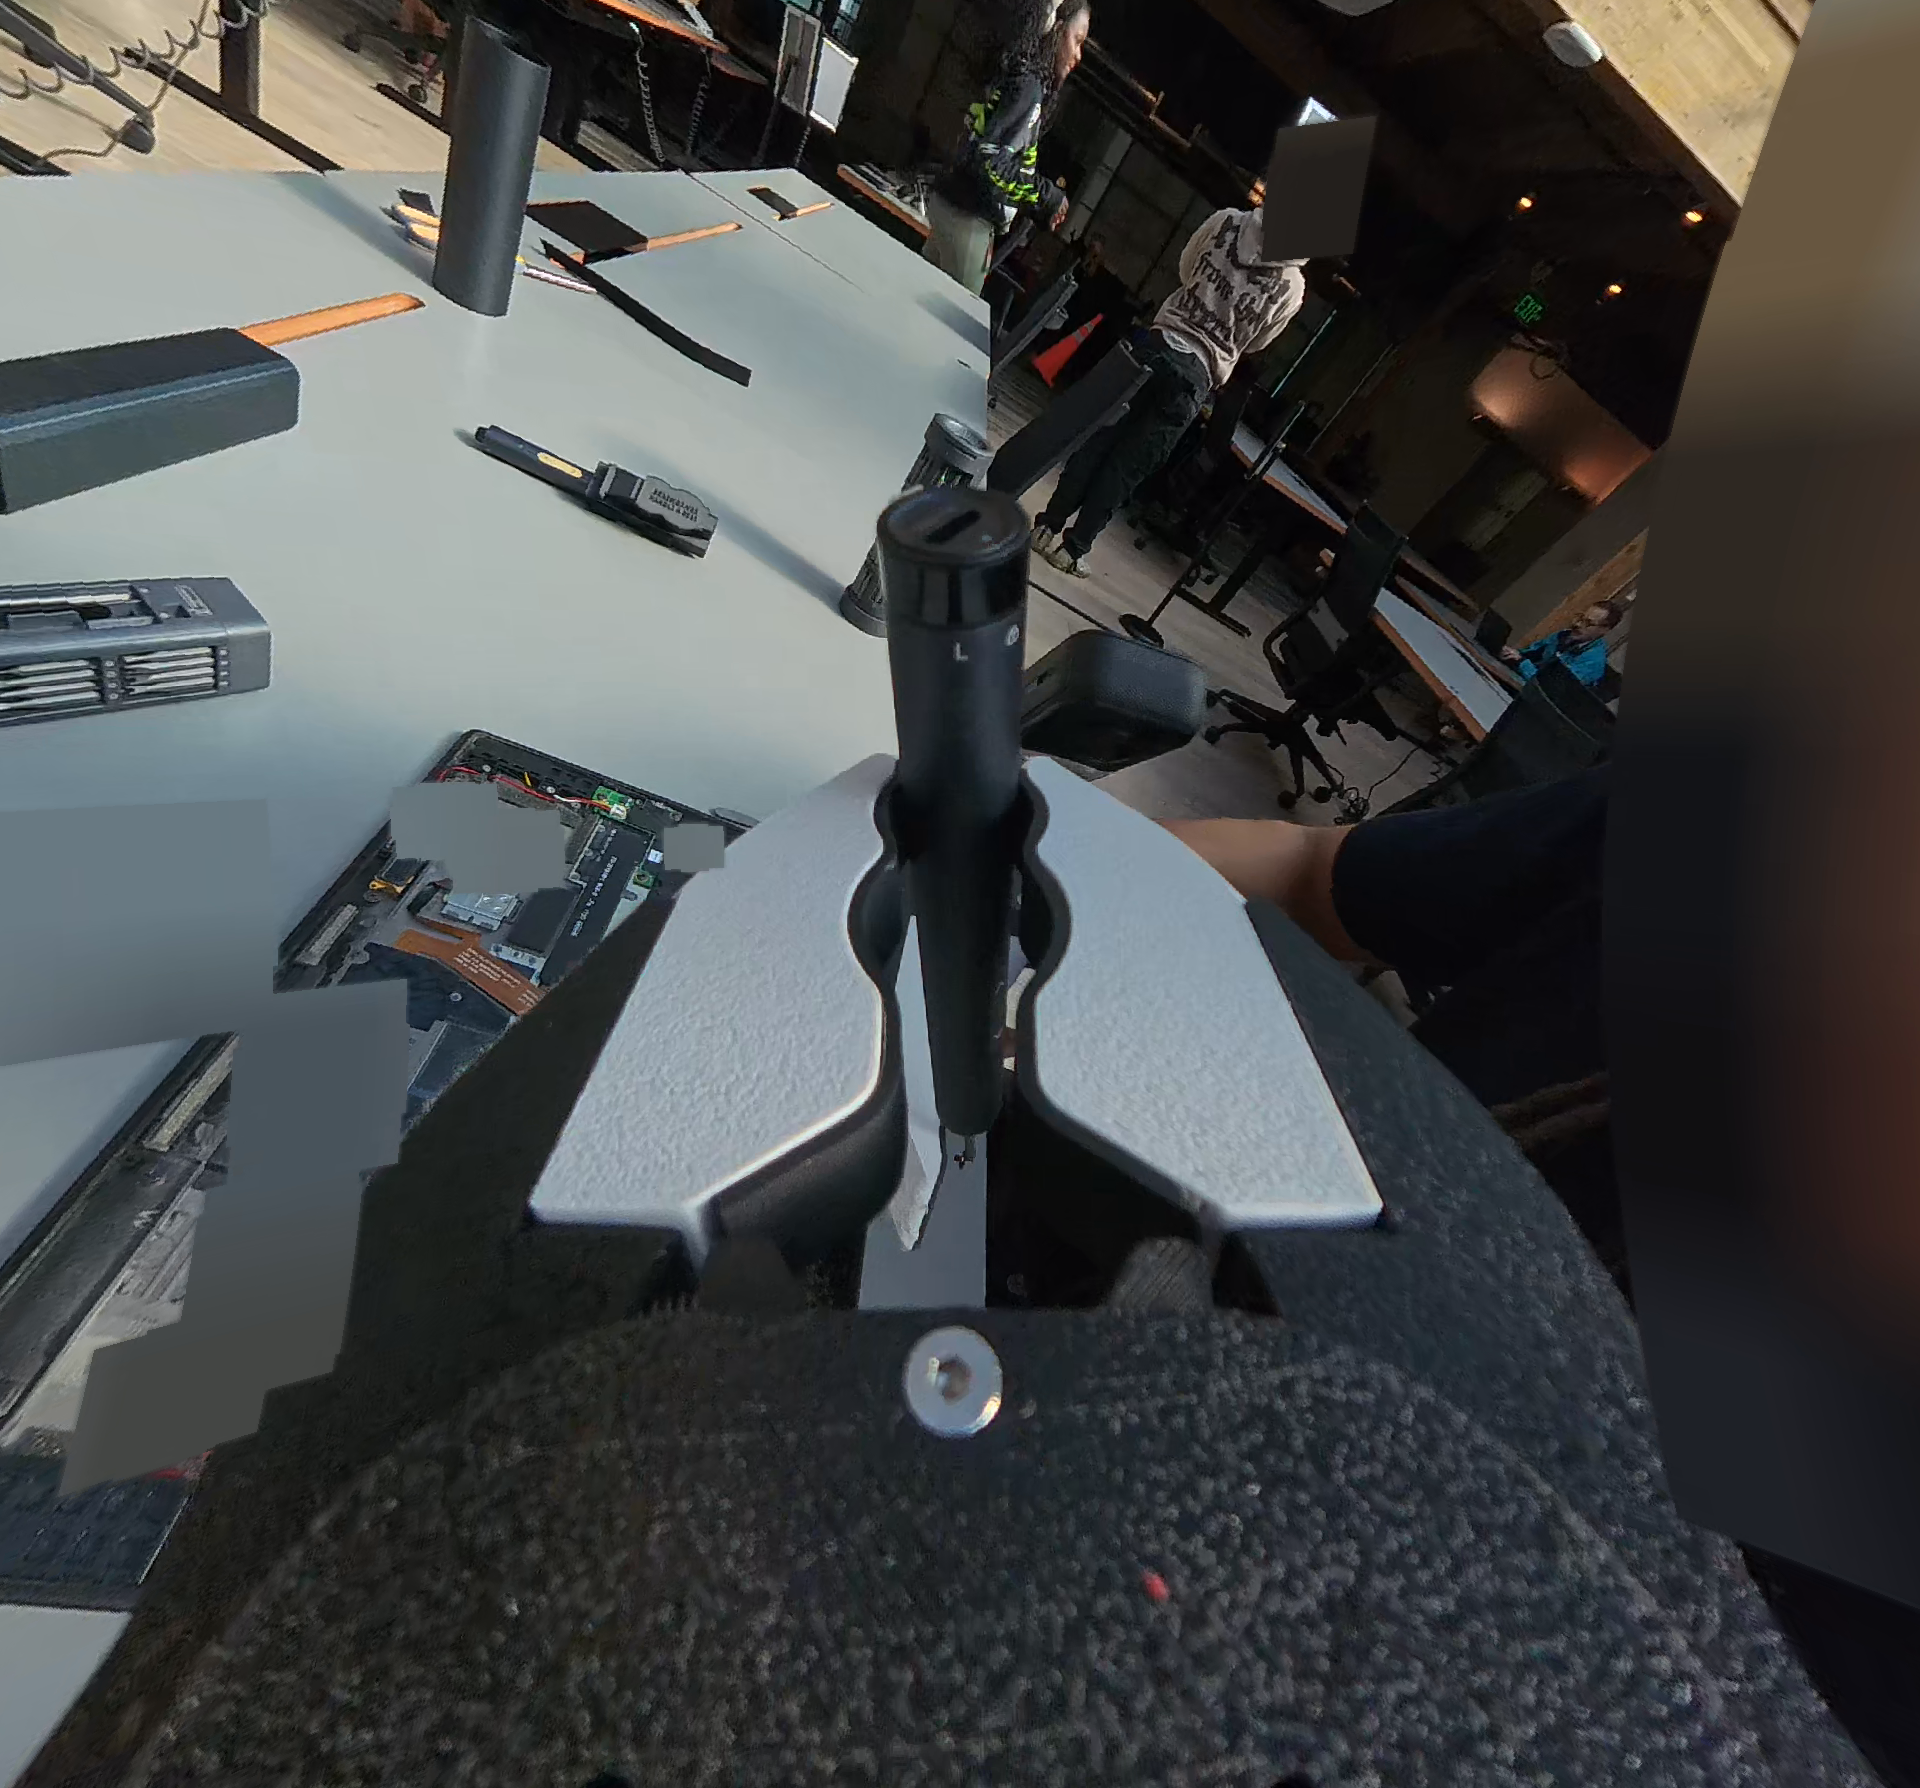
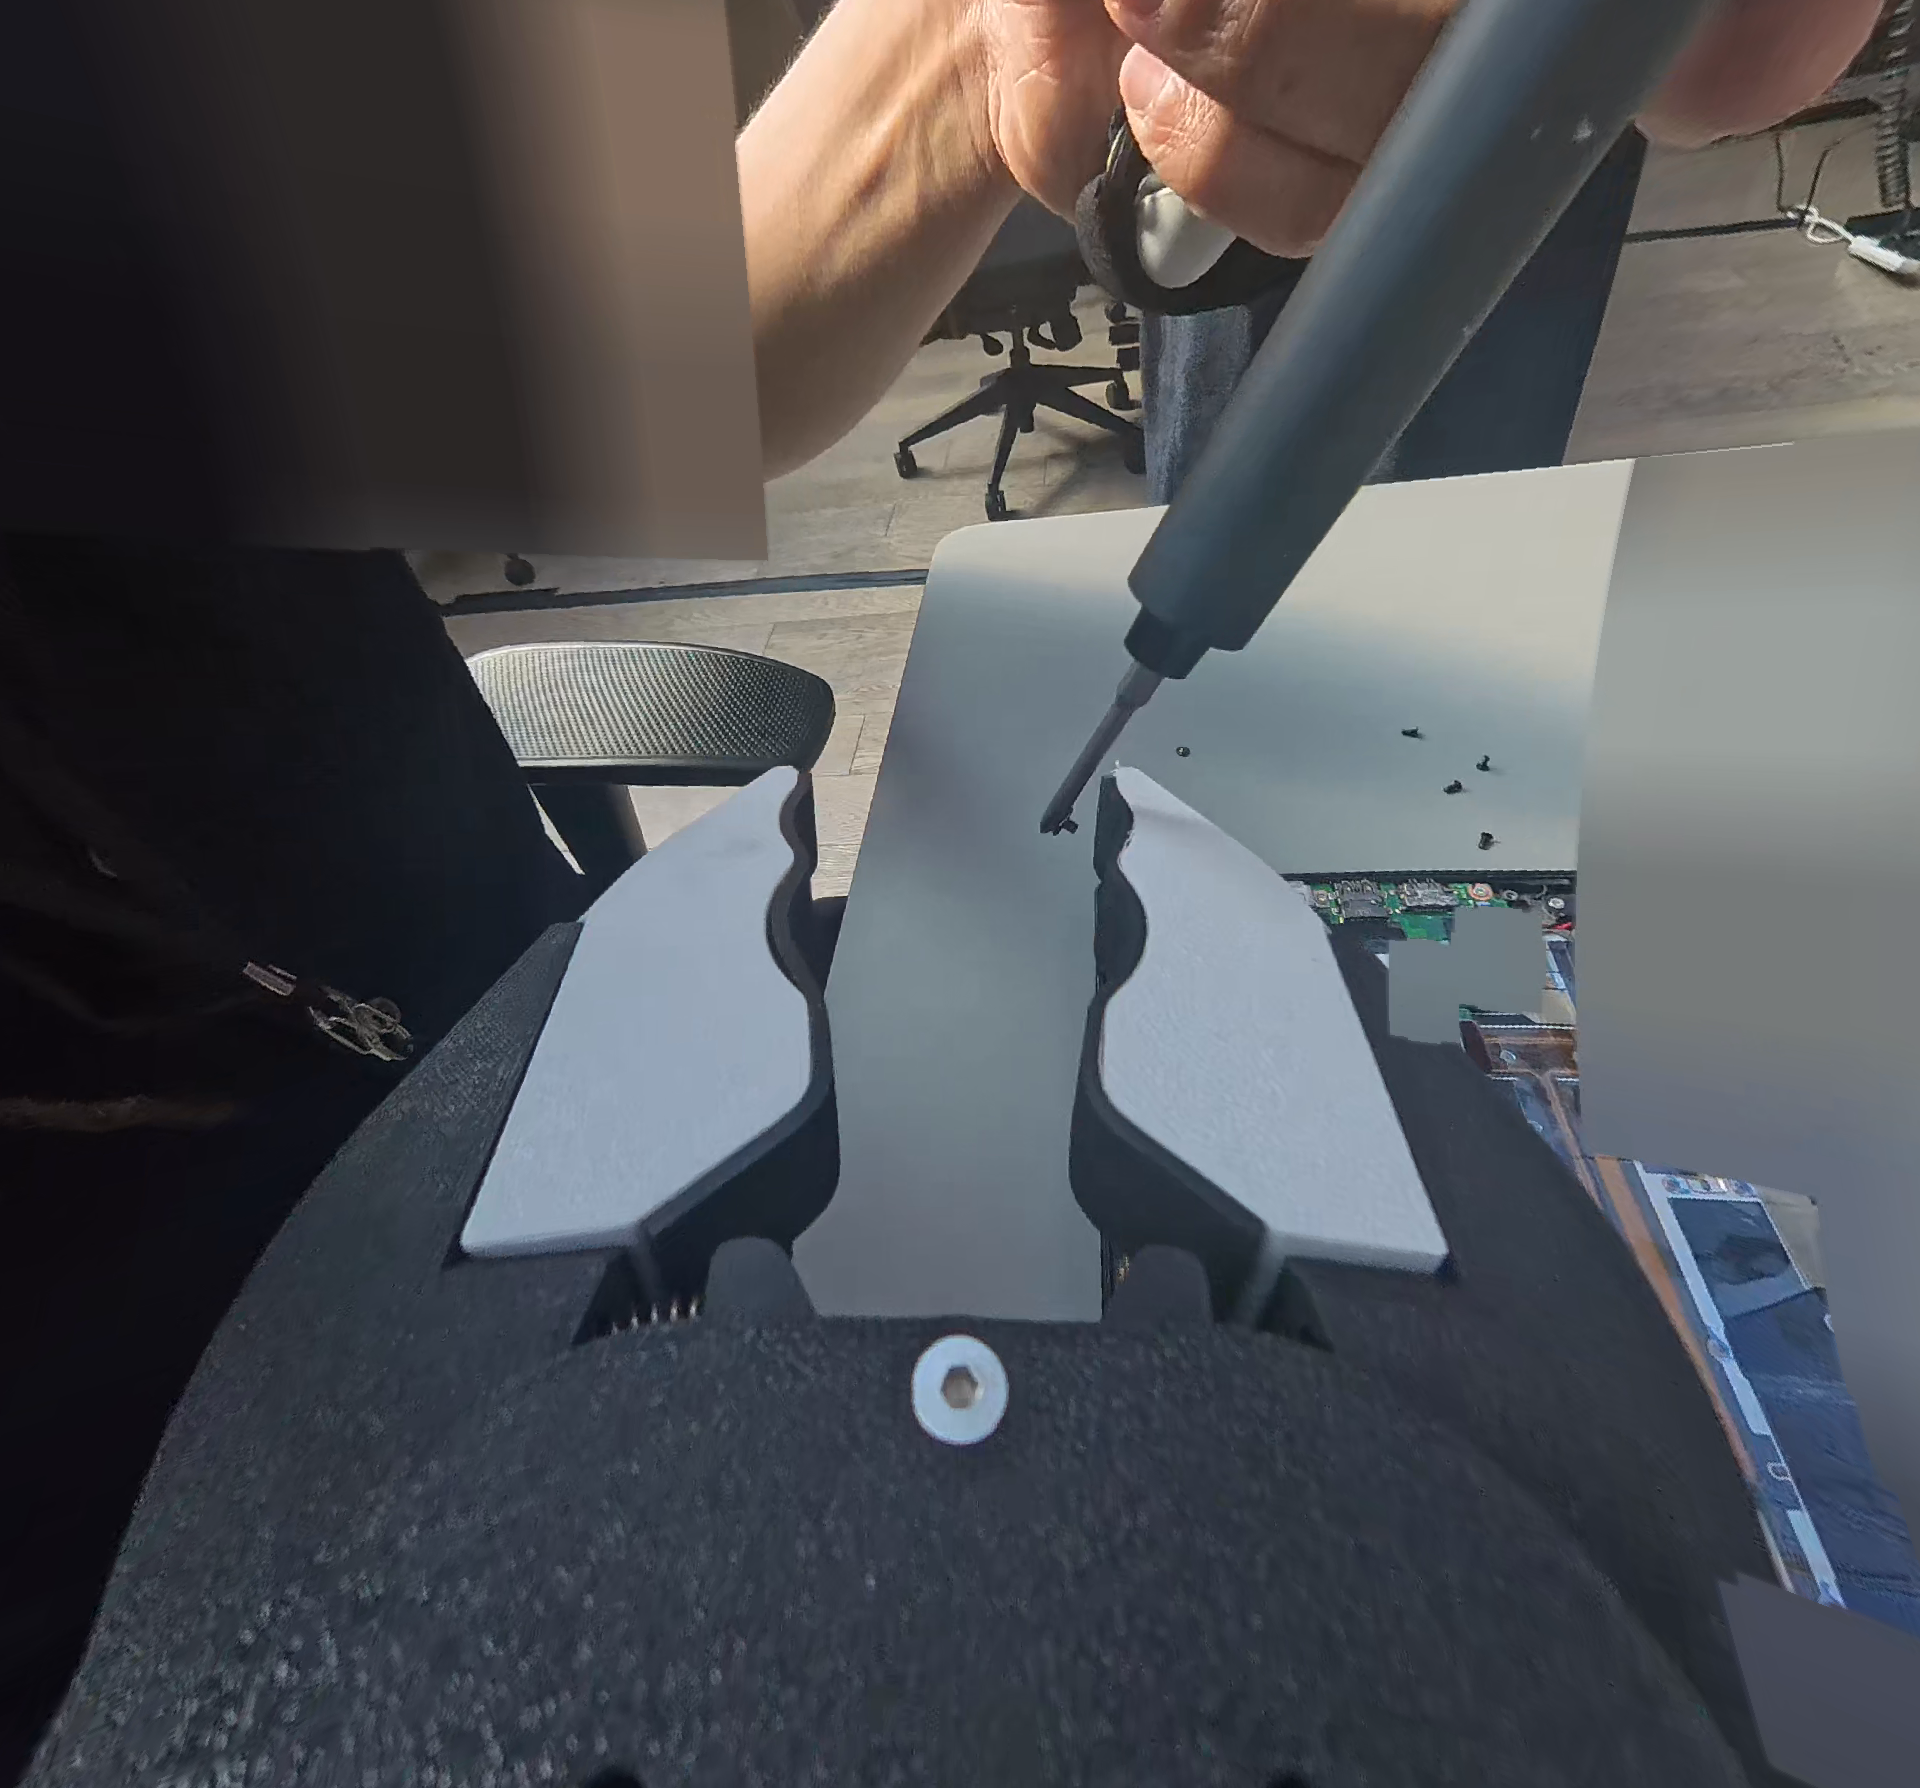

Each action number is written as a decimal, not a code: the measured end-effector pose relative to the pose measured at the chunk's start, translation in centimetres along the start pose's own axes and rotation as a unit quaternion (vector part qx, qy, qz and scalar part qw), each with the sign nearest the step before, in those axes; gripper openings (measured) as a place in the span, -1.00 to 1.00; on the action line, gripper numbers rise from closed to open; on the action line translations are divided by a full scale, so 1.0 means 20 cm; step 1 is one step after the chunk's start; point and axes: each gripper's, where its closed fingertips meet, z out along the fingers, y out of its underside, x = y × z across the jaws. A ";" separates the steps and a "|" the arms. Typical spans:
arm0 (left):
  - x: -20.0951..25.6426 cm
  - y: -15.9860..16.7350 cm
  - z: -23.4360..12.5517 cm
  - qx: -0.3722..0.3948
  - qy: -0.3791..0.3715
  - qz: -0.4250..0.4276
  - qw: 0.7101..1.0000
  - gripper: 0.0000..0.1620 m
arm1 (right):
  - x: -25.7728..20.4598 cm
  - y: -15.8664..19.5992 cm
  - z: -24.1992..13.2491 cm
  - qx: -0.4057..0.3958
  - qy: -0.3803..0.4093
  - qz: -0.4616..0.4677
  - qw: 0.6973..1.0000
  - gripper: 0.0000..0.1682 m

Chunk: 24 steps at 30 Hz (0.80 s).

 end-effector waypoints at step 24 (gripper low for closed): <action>-0.02 -0.05 -0.01 0.007 -0.023 0.014 1.000 -0.78 | 0.02 0.05 -0.04 0.027 0.031 0.048 0.998 -0.39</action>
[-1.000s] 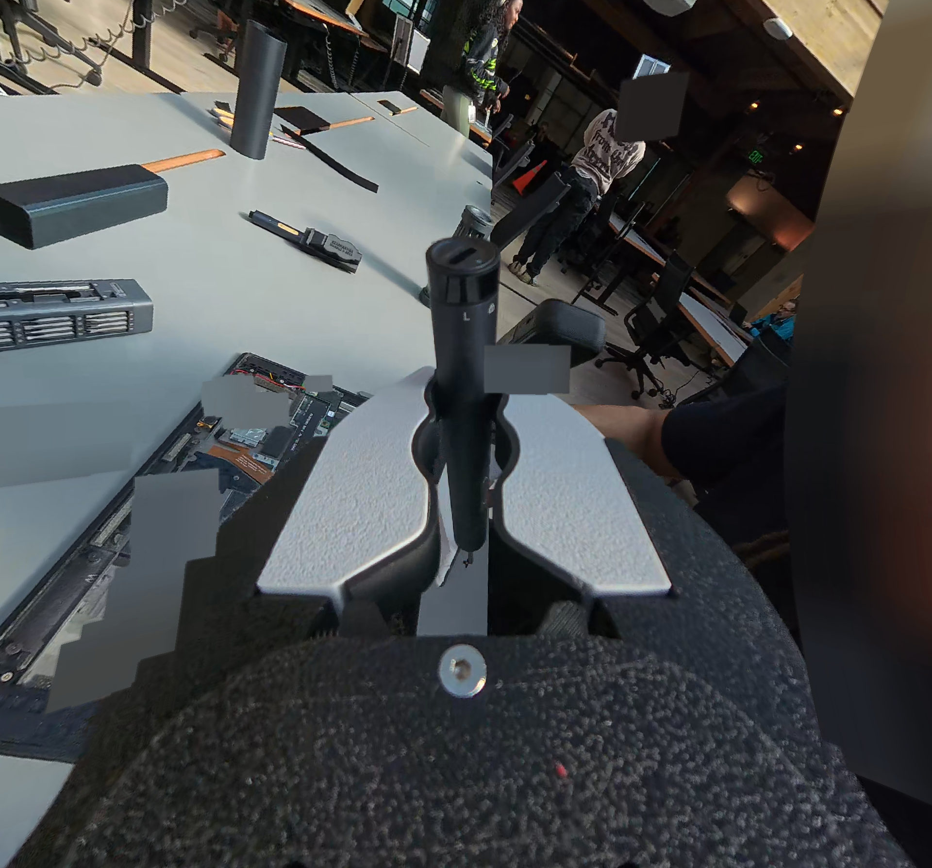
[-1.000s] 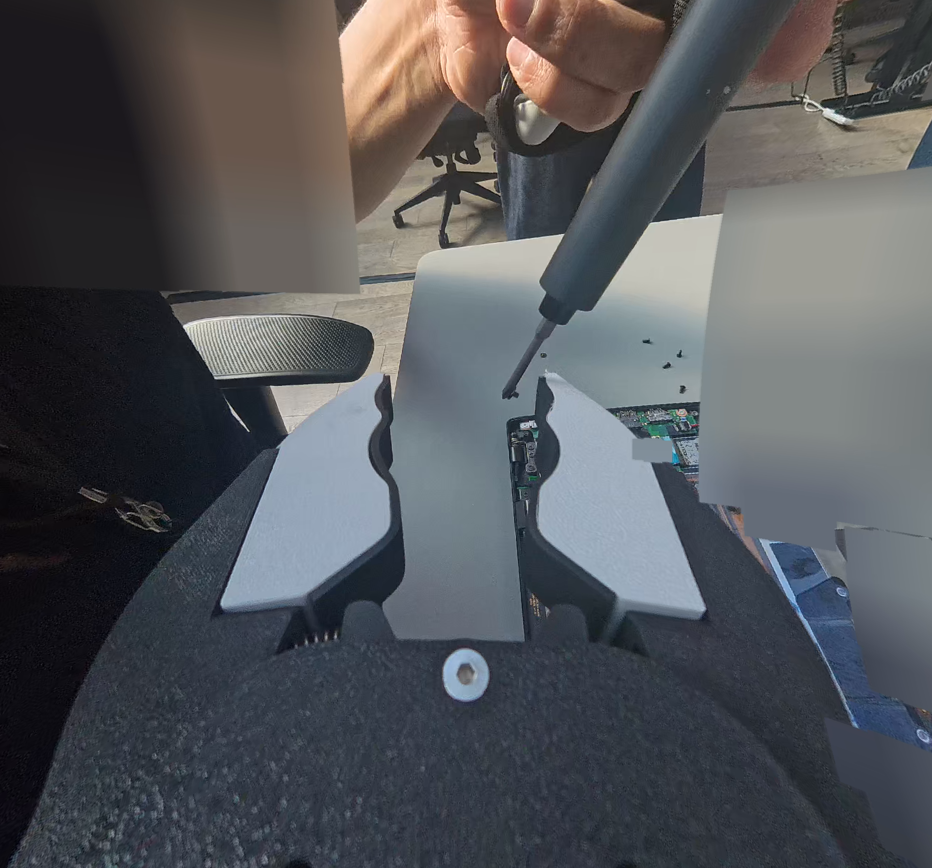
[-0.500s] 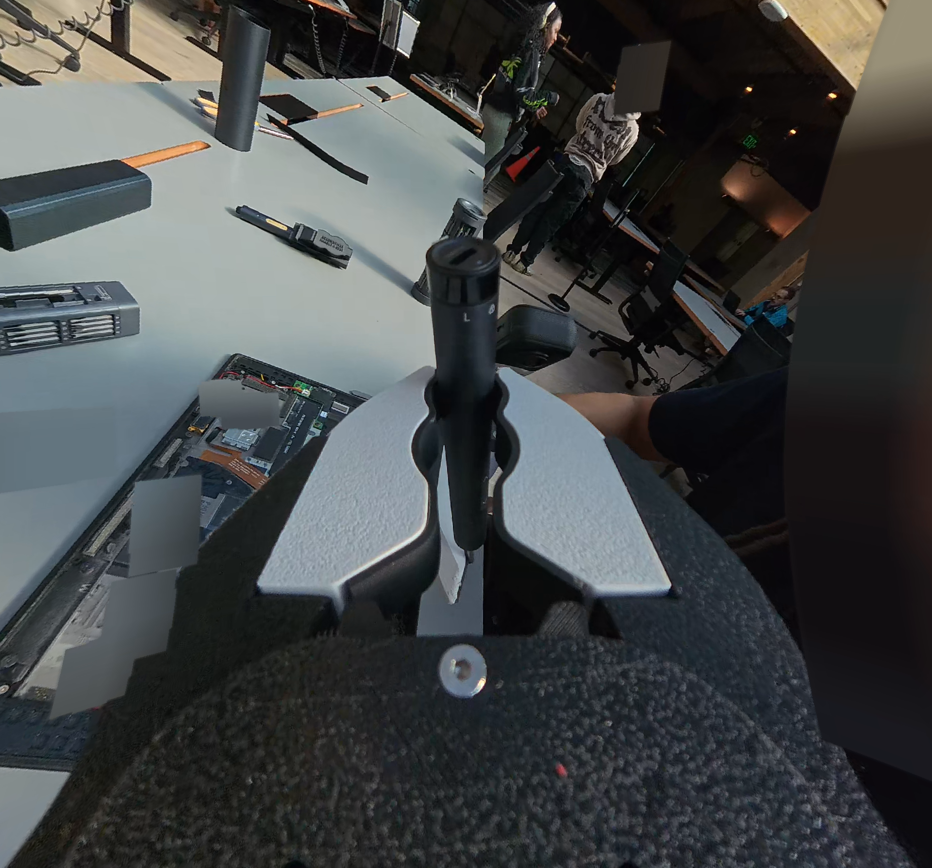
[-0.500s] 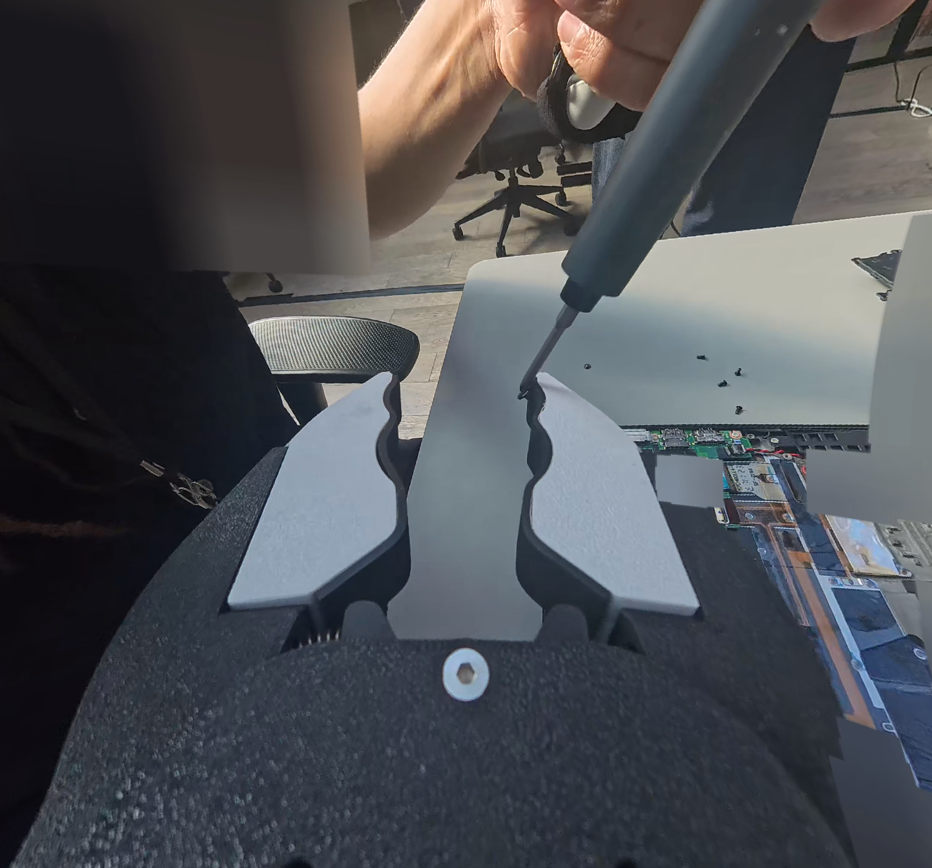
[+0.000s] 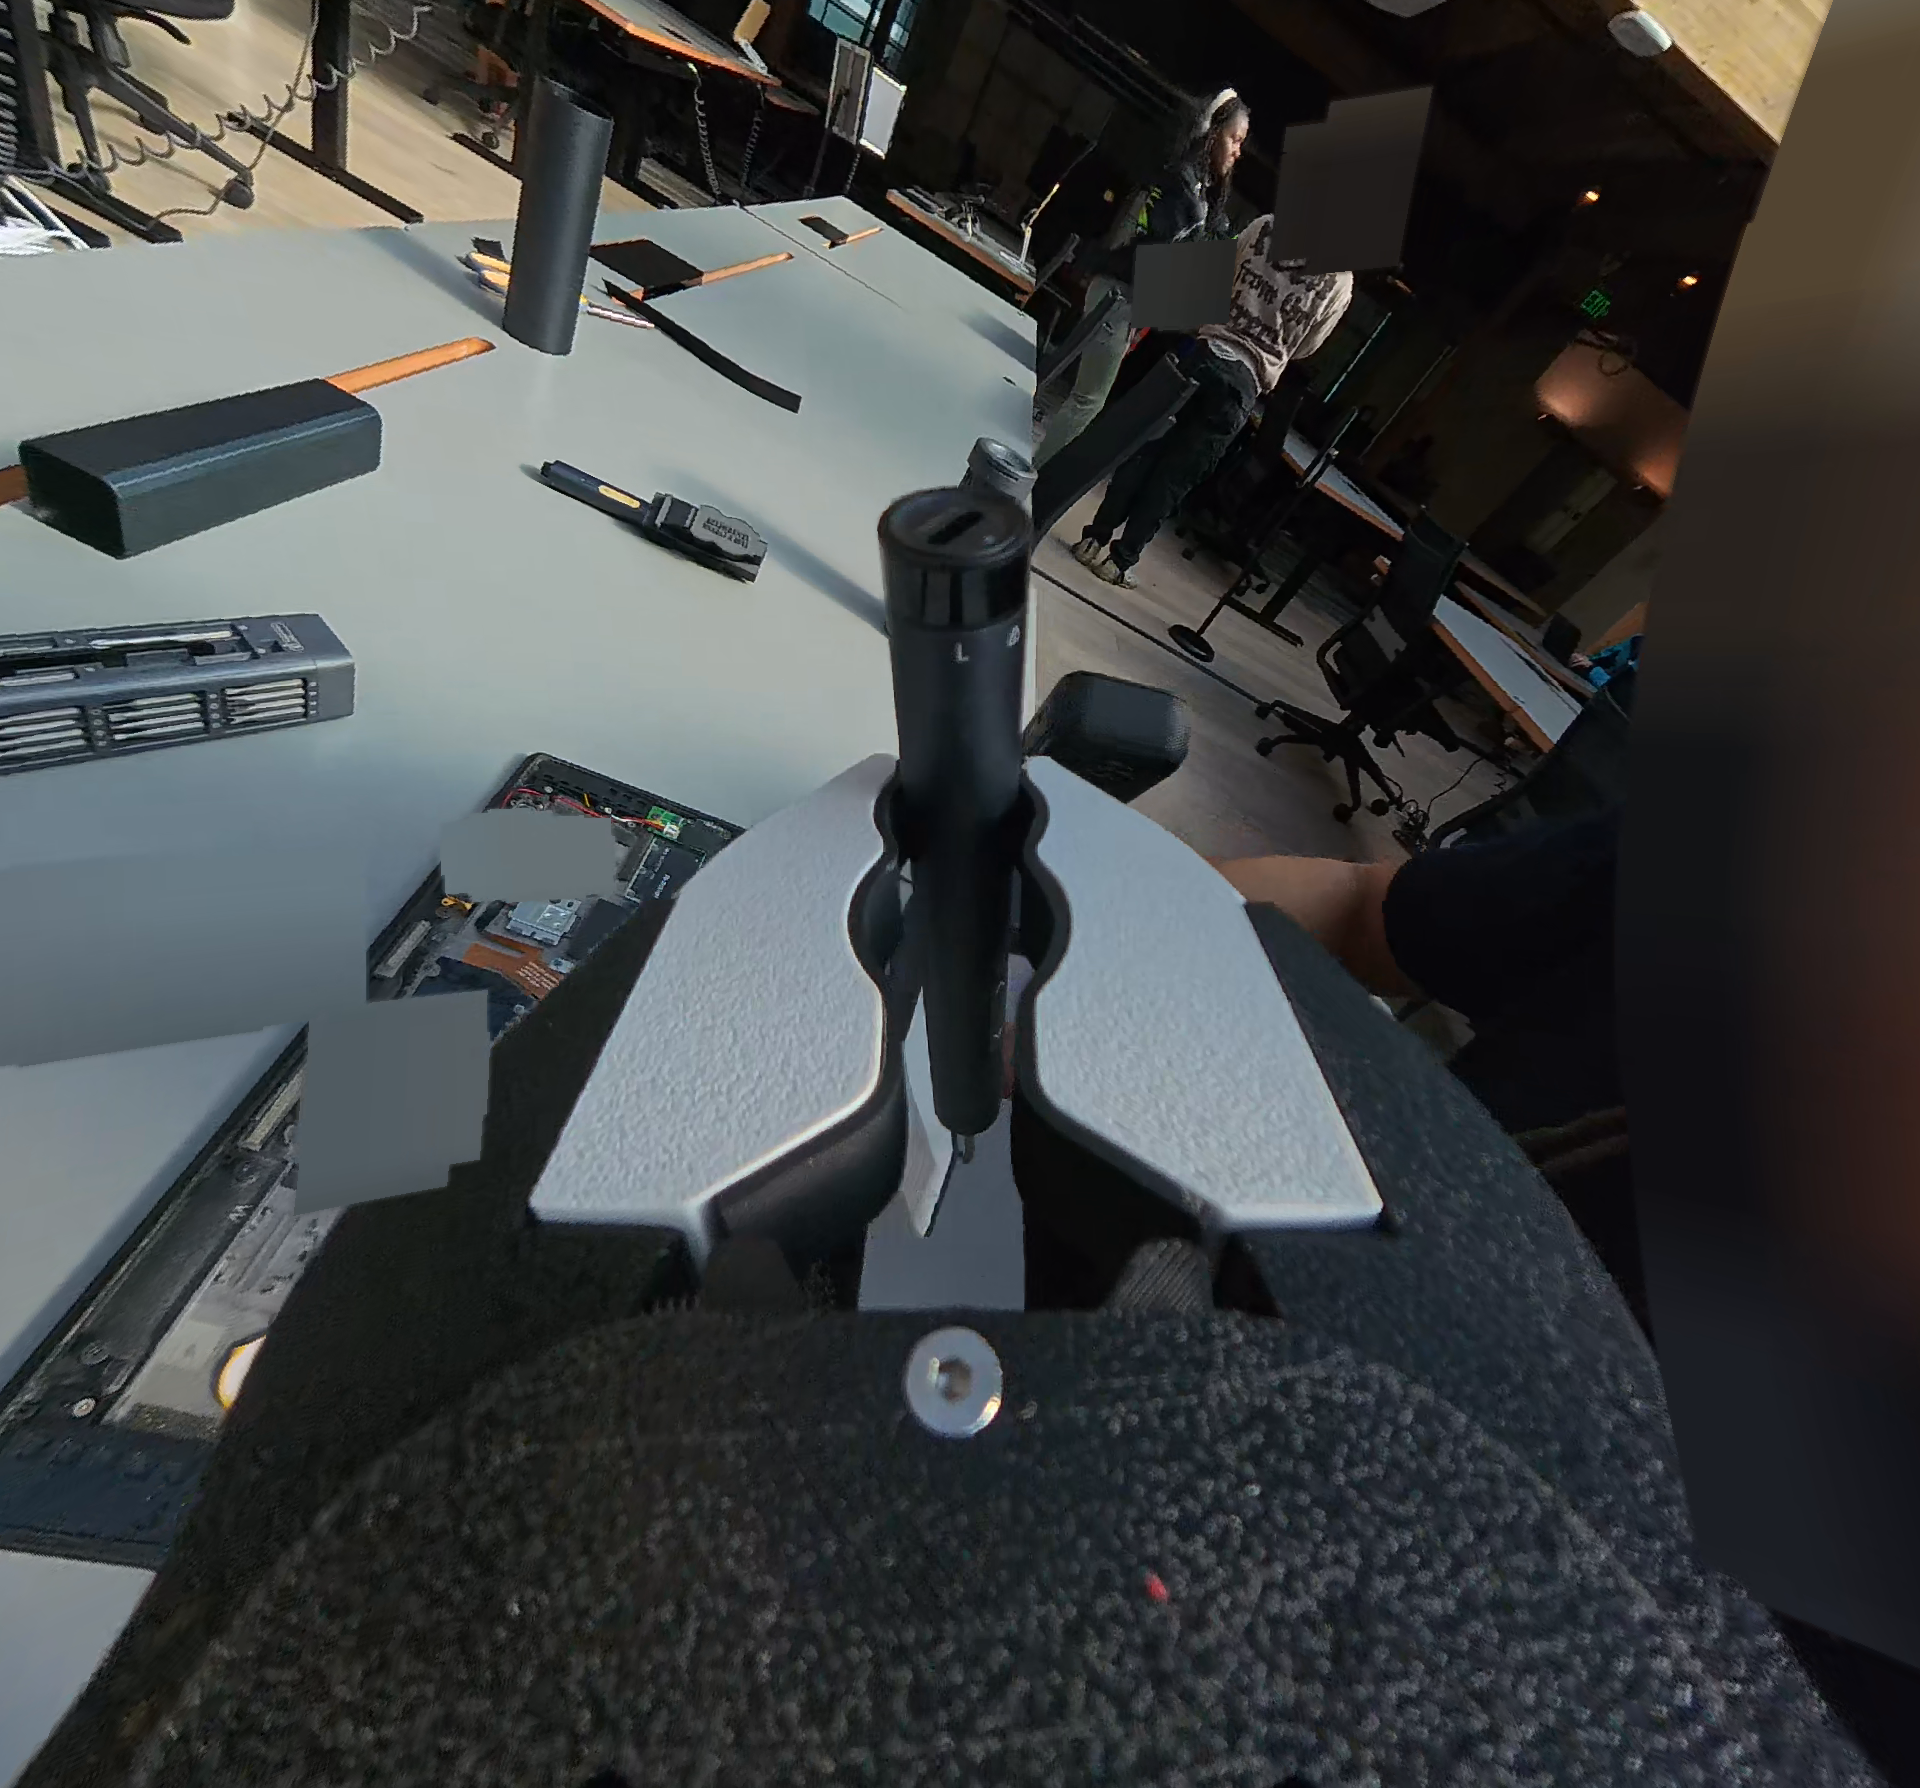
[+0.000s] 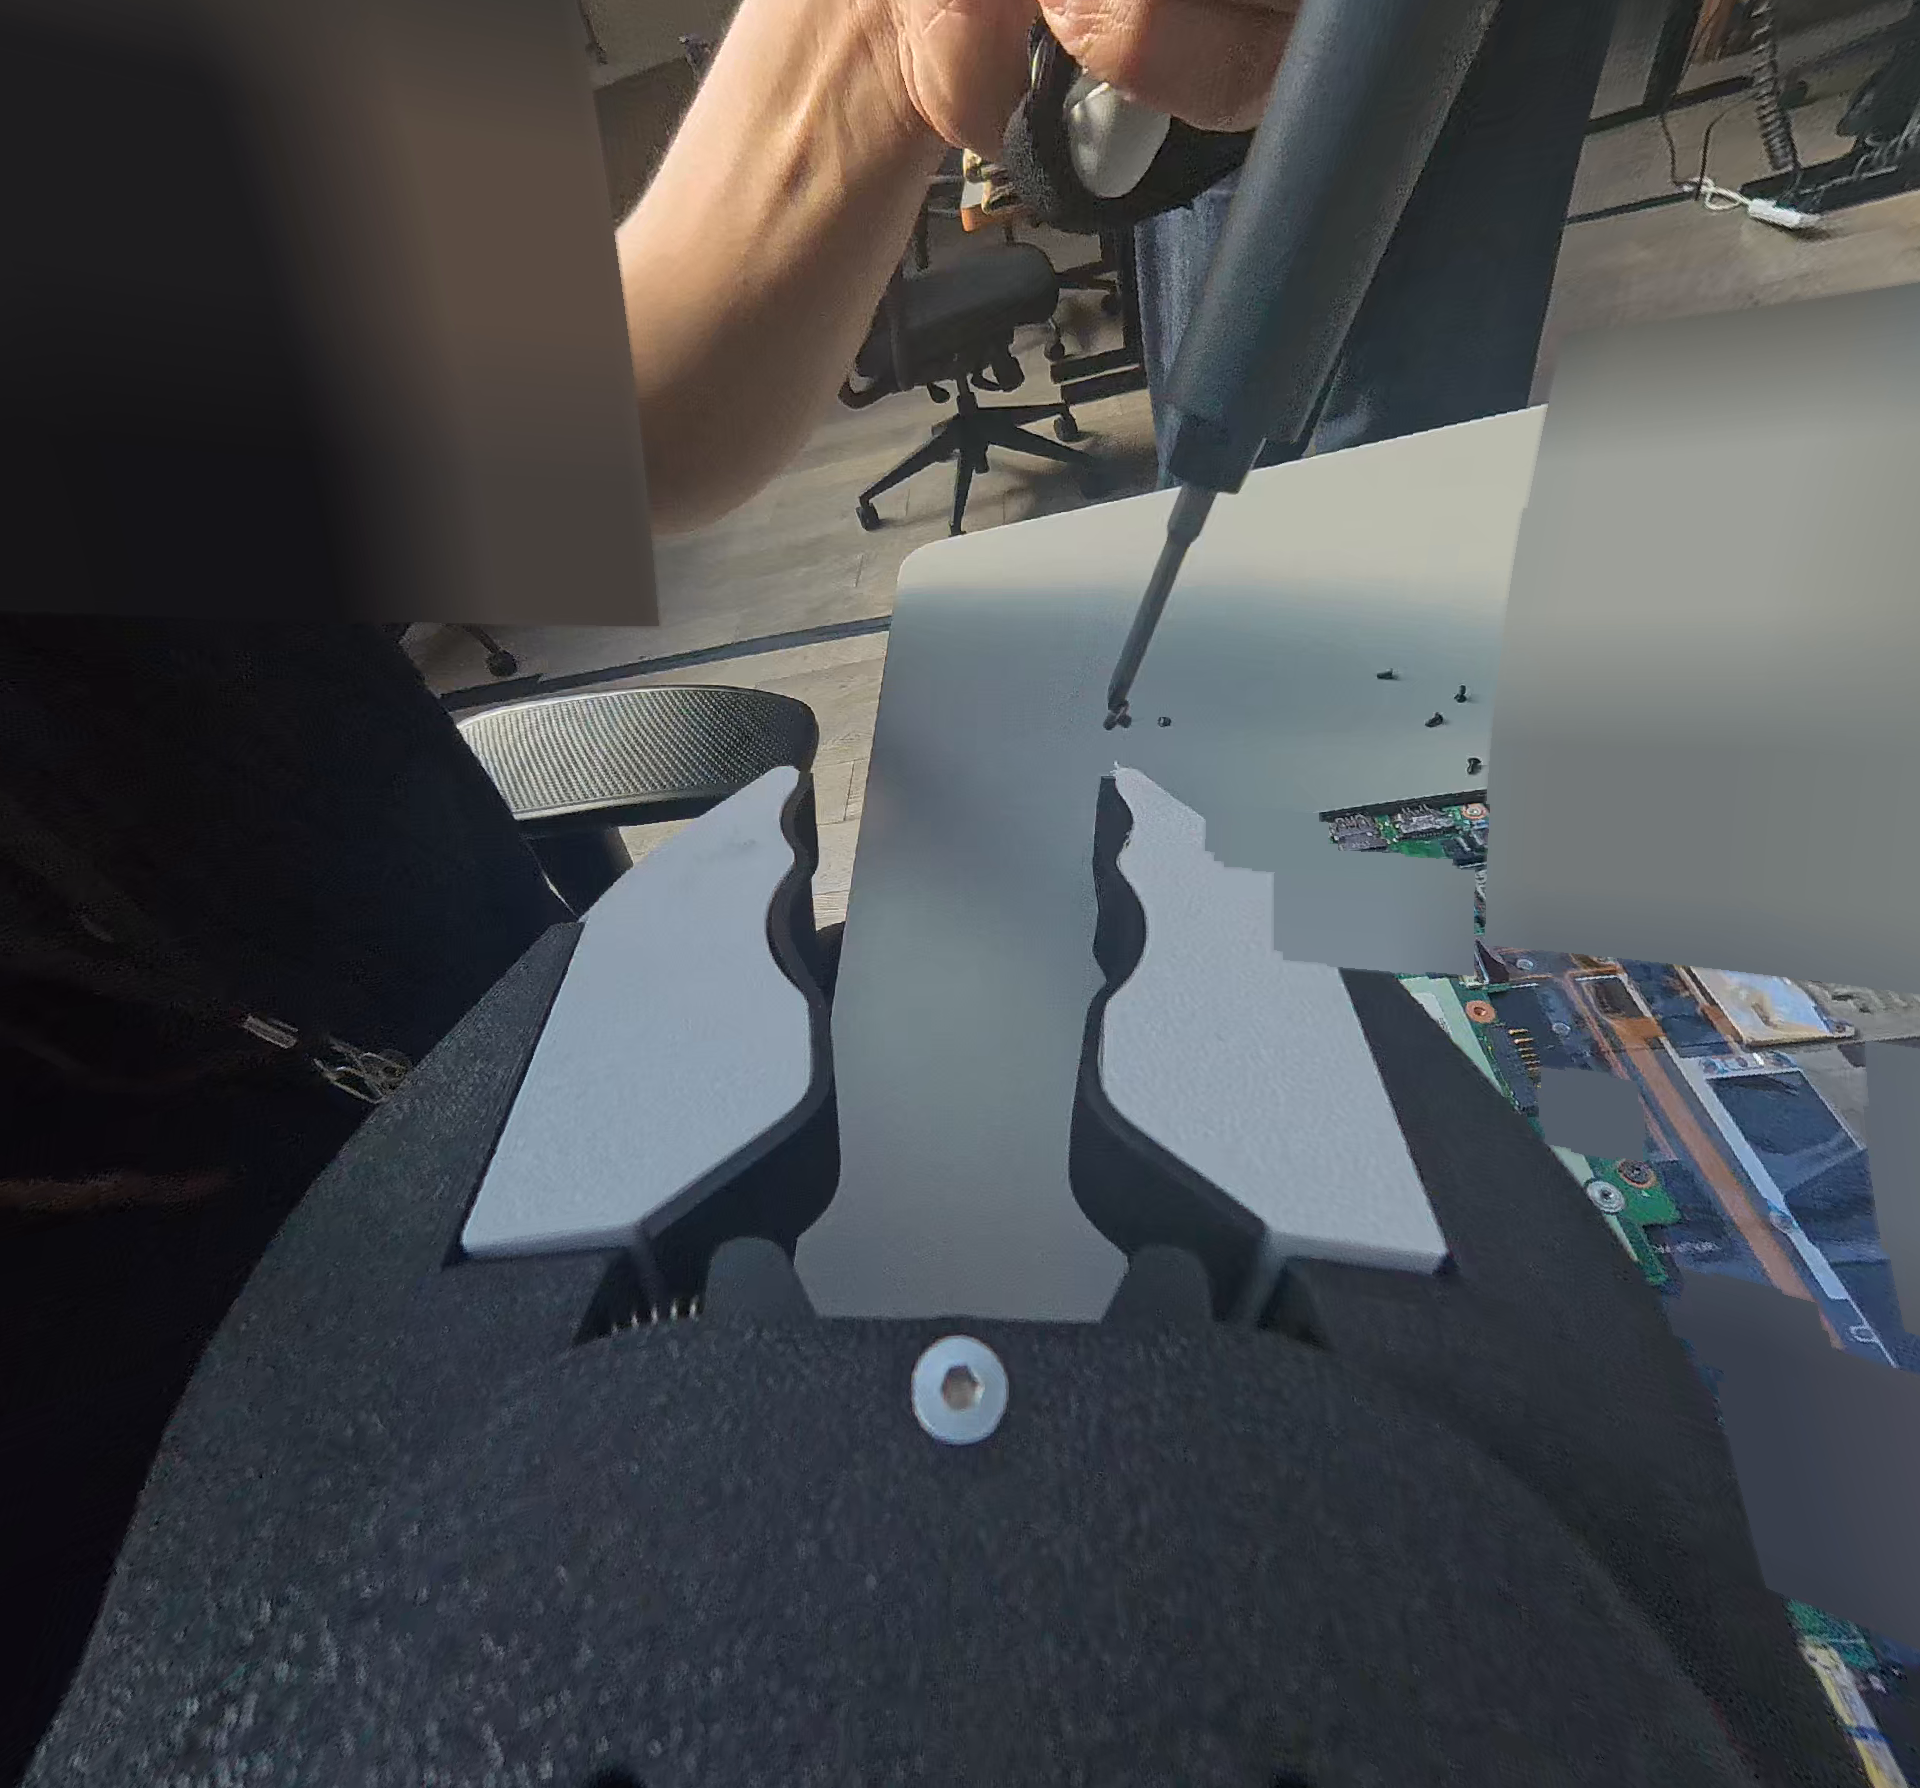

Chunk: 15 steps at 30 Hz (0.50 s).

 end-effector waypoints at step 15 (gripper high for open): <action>-0.03 0.00 0.00 0.004 -0.022 -0.001 1.000 -0.79 | -0.02 -0.04 0.00 0.029 0.023 -0.015 0.999 -0.40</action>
